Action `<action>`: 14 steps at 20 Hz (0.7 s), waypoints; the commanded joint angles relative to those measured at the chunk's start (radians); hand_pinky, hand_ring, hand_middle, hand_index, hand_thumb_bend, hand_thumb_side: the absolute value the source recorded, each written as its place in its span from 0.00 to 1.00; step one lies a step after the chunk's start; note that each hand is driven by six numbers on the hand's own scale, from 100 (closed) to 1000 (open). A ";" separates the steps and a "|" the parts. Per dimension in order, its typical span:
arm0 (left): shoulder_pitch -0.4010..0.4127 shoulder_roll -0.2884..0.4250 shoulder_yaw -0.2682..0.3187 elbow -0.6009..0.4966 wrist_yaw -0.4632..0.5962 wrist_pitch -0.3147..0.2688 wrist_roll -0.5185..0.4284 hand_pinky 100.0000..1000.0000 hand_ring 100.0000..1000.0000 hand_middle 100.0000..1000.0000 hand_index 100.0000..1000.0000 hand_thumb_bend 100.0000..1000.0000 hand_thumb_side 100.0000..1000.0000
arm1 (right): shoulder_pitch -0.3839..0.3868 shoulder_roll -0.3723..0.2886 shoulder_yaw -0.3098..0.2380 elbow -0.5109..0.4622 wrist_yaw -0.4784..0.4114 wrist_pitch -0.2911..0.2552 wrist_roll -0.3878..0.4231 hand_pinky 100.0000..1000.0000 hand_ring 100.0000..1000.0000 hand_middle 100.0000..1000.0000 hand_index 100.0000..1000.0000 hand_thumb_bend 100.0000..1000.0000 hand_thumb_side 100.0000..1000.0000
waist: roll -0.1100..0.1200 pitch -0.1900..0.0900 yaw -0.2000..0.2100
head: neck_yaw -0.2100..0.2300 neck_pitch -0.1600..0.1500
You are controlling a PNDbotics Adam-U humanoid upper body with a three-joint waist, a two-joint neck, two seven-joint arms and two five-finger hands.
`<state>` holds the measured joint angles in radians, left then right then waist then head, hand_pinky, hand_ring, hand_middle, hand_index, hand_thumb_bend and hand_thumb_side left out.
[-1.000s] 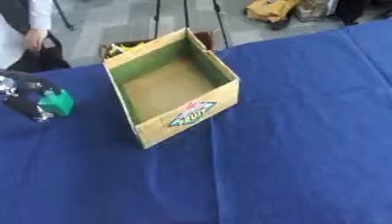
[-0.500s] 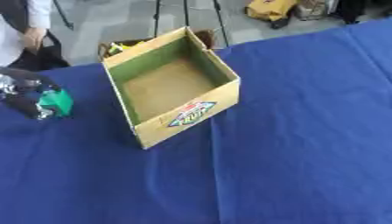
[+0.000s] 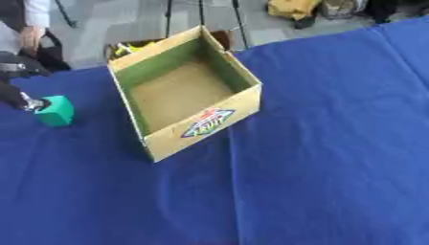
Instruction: Pick up objects on the table and place them in the box.
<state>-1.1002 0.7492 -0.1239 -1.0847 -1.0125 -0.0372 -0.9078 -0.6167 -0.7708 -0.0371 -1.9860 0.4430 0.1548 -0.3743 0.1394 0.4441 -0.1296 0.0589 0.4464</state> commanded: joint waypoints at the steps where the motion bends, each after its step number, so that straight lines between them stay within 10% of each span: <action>1: -0.022 0.045 0.014 0.006 -0.001 -0.001 0.001 0.76 0.93 1.00 1.00 0.32 0.56 | -0.018 -0.036 -0.010 -0.014 -0.006 0.000 0.002 0.78 0.83 0.83 0.83 0.00 1.00 | -0.009 -0.016 0.001 | -0.001 -0.011; 14: -0.034 0.042 0.032 0.040 -0.038 0.011 0.001 0.77 0.94 1.00 1.00 0.59 0.58 | -0.025 -0.038 -0.006 -0.014 -0.010 0.001 0.005 0.78 0.82 0.82 0.83 0.00 1.00 | -0.004 0.006 -0.009 | 0.008 -0.036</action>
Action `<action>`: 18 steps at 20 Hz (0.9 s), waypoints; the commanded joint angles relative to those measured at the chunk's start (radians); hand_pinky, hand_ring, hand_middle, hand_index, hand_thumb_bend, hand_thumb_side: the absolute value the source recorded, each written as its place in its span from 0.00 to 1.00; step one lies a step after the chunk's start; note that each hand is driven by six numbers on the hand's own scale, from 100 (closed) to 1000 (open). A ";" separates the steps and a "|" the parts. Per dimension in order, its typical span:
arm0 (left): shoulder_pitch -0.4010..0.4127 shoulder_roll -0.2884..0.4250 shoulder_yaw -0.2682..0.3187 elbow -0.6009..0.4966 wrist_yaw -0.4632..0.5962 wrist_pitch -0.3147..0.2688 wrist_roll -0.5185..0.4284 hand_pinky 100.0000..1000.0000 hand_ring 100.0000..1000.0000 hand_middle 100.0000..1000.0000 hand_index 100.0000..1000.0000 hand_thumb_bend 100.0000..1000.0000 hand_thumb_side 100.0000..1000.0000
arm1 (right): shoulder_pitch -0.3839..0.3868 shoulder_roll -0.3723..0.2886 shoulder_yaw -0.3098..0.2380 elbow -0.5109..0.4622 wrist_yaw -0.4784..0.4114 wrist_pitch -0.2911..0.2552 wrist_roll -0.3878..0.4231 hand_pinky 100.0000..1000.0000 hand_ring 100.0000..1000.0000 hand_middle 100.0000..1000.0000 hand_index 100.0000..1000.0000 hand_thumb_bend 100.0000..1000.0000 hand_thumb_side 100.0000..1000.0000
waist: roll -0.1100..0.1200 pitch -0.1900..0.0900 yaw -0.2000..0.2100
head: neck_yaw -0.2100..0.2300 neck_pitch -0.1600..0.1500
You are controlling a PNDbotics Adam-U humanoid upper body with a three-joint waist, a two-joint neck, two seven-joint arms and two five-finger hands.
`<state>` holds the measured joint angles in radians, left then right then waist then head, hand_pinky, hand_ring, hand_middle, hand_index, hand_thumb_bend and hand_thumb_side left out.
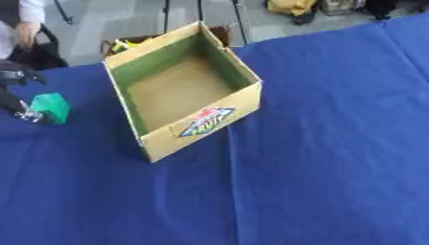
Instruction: Pick up objects on the table and place them in the box.
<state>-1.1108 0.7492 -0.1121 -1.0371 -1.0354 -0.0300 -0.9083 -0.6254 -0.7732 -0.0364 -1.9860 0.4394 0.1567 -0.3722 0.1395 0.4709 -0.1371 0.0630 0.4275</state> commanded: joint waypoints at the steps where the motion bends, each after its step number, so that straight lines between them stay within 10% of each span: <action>1: -0.026 0.042 0.023 -0.010 -0.021 0.005 0.001 0.77 0.94 1.00 1.00 0.59 0.58 | -0.016 -0.036 -0.006 -0.014 -0.007 -0.001 0.004 0.78 0.82 0.82 0.82 0.00 1.00 | -0.004 -0.019 -0.003 | 0.004 -0.019; 18: -0.032 0.039 0.031 0.017 -0.040 0.003 0.001 0.76 0.93 1.00 1.00 0.48 0.55 | -0.028 -0.041 -0.005 -0.014 -0.013 -0.003 -0.002 0.79 0.82 0.82 0.82 0.00 1.00 | 0.010 0.013 -0.026 | 0.020 -0.053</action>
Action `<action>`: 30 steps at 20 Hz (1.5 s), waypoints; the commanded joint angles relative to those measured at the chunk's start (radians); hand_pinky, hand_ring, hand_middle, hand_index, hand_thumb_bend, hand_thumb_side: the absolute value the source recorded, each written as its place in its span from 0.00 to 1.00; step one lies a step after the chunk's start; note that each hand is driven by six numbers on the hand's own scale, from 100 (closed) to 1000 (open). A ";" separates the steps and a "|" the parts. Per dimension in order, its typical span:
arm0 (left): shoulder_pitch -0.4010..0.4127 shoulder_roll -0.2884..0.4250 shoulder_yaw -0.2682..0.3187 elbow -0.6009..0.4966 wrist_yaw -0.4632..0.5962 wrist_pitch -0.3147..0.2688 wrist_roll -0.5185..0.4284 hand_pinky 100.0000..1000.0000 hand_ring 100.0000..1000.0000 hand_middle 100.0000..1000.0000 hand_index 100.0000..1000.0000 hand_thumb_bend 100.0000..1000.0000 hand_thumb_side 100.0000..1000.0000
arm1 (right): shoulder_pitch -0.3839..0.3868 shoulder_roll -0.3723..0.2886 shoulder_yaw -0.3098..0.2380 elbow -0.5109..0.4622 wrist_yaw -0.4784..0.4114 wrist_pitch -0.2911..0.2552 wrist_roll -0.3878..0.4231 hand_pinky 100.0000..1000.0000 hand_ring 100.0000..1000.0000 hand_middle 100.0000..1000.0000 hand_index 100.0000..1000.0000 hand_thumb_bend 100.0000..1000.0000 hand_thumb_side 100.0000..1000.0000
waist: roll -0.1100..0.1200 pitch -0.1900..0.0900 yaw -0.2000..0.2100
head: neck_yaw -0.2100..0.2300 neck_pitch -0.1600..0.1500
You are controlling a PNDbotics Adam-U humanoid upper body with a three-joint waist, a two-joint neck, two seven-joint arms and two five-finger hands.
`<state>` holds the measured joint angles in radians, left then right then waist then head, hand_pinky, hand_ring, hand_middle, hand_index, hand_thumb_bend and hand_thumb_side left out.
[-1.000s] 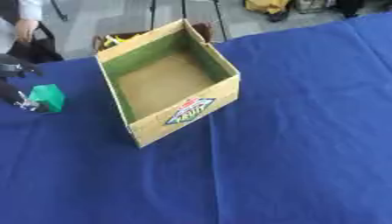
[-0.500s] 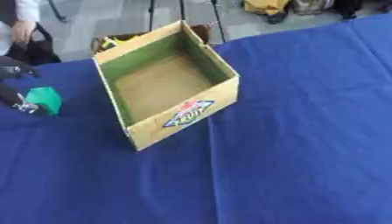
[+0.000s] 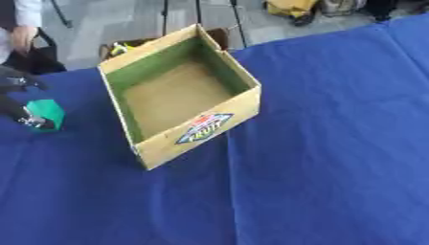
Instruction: Pick up objects on the table and place them in the box.
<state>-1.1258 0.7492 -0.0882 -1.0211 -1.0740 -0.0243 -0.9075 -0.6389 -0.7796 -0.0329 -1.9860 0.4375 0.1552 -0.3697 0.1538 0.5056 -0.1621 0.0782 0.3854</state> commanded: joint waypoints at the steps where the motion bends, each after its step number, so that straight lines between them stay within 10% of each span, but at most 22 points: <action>1: -0.017 0.038 0.007 0.006 -0.001 -0.002 0.000 0.75 0.92 1.00 1.00 0.45 0.55 | -0.015 -0.034 -0.009 -0.014 -0.012 -0.002 -0.006 0.79 0.82 0.82 0.82 0.00 1.00 | -0.004 -0.020 -0.001 | 0.004 -0.011; 10: -0.015 0.041 -0.001 0.052 -0.015 0.007 0.000 0.74 0.91 1.00 1.00 0.08 0.46 | -0.013 -0.038 -0.011 -0.014 -0.015 0.001 -0.014 0.79 0.82 0.82 0.82 0.00 1.00 | 0.001 -0.012 0.003 | 0.002 -0.013; 24: -0.014 0.031 0.002 0.043 0.012 -0.015 0.000 0.71 0.87 0.99 1.00 0.17 0.46 | -0.010 -0.033 -0.020 -0.014 -0.024 0.008 -0.020 0.79 0.82 0.81 0.82 0.00 0.99 | 0.004 0.001 -0.008 | 0.008 -0.025; 30: -0.017 0.031 0.015 0.020 0.057 -0.010 0.000 0.67 0.80 0.81 0.93 0.22 0.45 | -0.006 -0.032 -0.022 -0.014 -0.026 0.016 -0.019 0.79 0.82 0.81 0.82 0.00 0.99 | 0.006 0.002 -0.009 | 0.006 -0.023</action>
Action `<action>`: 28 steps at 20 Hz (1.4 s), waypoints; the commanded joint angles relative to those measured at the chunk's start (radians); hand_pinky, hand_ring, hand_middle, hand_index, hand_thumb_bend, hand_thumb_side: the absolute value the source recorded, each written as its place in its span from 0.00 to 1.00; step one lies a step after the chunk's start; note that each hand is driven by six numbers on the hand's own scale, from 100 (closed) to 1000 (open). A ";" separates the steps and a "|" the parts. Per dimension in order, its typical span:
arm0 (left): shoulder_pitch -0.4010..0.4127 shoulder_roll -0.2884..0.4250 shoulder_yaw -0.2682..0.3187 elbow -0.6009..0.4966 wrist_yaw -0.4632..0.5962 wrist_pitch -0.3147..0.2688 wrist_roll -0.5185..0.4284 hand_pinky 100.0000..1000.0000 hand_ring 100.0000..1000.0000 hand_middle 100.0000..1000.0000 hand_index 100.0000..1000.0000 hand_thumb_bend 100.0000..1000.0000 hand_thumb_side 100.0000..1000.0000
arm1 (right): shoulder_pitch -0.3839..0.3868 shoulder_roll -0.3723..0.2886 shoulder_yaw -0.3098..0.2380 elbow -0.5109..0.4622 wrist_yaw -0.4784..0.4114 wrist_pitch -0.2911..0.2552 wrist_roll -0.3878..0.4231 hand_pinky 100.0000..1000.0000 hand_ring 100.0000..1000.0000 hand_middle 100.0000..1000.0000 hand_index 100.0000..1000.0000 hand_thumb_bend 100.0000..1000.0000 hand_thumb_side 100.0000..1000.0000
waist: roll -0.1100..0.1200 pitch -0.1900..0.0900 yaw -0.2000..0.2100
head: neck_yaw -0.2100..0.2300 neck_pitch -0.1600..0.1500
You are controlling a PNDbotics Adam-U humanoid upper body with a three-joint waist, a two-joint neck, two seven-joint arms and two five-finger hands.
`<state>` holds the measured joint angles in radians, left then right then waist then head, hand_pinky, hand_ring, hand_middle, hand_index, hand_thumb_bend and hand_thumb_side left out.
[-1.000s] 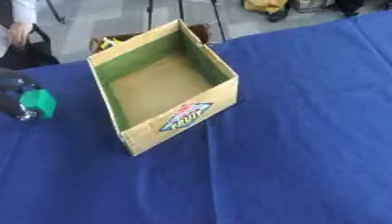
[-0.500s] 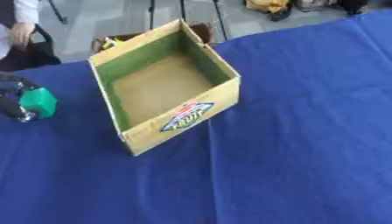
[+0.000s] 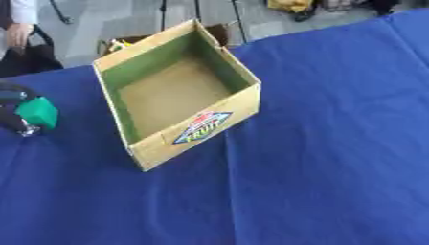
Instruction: Pick up objects on the table and place them in the box.
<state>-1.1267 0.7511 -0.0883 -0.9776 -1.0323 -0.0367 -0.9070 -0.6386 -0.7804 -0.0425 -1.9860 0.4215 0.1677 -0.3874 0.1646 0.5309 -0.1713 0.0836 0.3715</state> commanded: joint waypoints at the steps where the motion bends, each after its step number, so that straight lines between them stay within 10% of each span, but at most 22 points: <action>1: -0.016 0.030 0.016 -0.027 0.016 0.004 0.000 0.66 0.78 0.76 0.89 0.20 0.45 | -0.006 -0.031 -0.013 -0.014 -0.010 0.003 -0.002 0.79 0.82 0.81 0.82 0.00 0.99 | -0.004 -0.023 0.000 | 0.001 -0.008; 7: -0.015 0.028 0.017 -0.044 -0.010 0.013 0.001 0.58 0.68 0.62 0.80 0.00 0.39 | -0.010 -0.028 -0.014 -0.014 -0.017 0.000 -0.005 0.79 0.82 0.81 0.82 0.00 1.00 | -0.003 -0.025 -0.003 | -0.001 -0.010; 18: -0.009 0.028 0.009 -0.017 -0.046 0.034 0.000 0.56 0.66 0.75 0.87 0.00 0.36 | -0.021 -0.023 -0.013 -0.014 -0.016 -0.001 -0.002 0.79 0.82 0.81 0.82 0.00 1.00 | -0.004 -0.024 -0.006 | 0.001 -0.012; 28: -0.020 0.030 0.033 -0.025 -0.018 0.086 0.039 0.36 0.39 0.54 0.77 0.00 0.40 | -0.020 -0.019 -0.013 -0.014 -0.018 -0.001 -0.002 0.79 0.82 0.81 0.82 0.00 1.00 | -0.005 -0.029 -0.004 | -0.004 -0.007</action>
<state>-1.1268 0.7481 -0.0700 -0.9882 -1.0558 0.0406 -0.8778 -0.6474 -0.7796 -0.0428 -1.9860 0.4101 0.1678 -0.3887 0.1674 0.5307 -0.1773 0.0811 0.3710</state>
